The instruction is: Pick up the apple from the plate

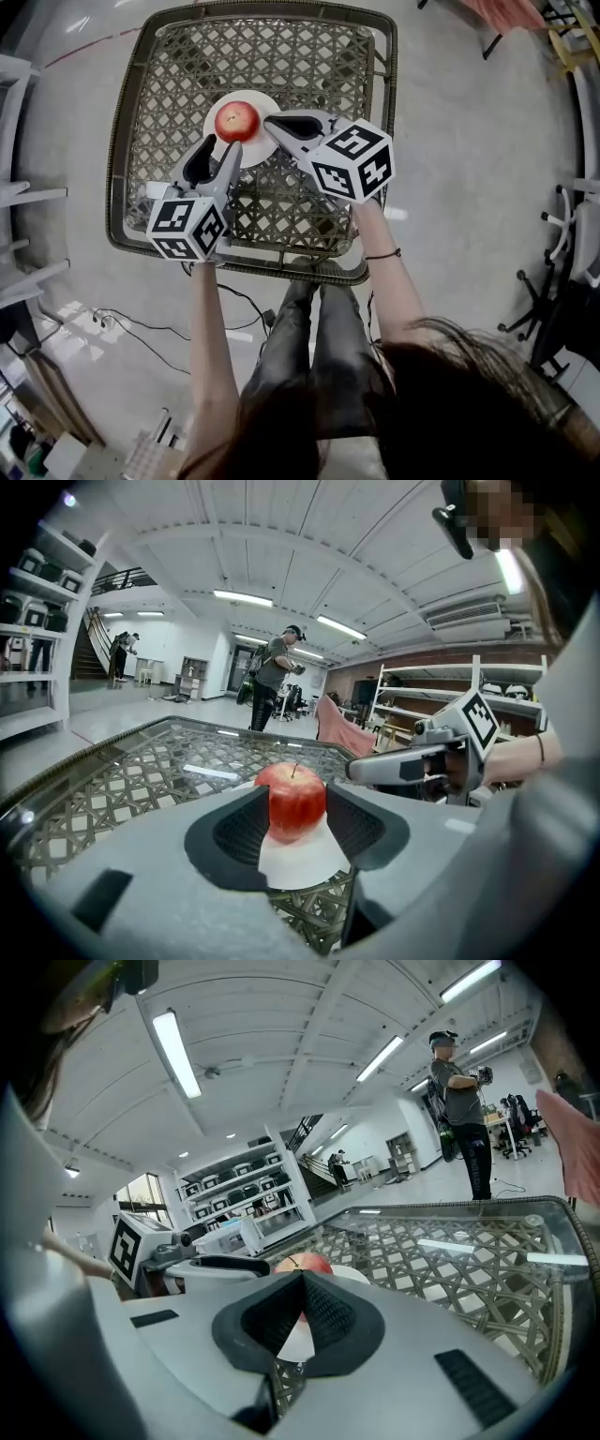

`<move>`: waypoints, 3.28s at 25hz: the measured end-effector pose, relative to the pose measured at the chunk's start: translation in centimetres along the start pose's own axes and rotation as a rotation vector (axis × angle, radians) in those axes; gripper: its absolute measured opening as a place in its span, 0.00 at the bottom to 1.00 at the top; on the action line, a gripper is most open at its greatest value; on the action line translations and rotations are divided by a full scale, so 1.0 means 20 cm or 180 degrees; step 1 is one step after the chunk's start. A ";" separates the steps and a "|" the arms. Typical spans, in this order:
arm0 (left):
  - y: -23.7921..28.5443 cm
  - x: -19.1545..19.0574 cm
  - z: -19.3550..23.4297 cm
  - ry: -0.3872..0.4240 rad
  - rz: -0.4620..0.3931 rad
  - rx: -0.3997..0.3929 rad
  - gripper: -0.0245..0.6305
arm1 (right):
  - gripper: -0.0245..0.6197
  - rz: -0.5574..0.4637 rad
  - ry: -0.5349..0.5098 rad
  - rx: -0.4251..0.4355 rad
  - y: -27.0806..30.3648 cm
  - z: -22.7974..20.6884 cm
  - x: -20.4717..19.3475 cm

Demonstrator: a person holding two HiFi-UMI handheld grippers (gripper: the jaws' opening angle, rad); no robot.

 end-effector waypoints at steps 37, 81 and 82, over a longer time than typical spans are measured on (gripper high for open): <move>0.27 -0.02 0.03 0.0883 0.0374 -0.0386 0.65 | 0.05 -0.0005 0.0158 -0.0115 0.05 -0.14 -0.08; 0.30 0.03 0.03 0.0819 0.0371 -0.0239 0.65 | 0.05 -0.0023 0.0215 -0.0090 0.04 -0.19 -0.06; 0.30 0.04 0.03 0.0812 0.0368 -0.0236 0.65 | 0.05 -0.0022 0.0214 -0.0086 0.04 -0.19 -0.06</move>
Point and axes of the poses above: the fingertips, and each gripper's own axes: y forward along the fingers, z to its left, x out of its top, the point moved 5 cm from there along -y, backward along the fingers, and after that the axes turned 7 degrees about -y, right-handed, at the moved point
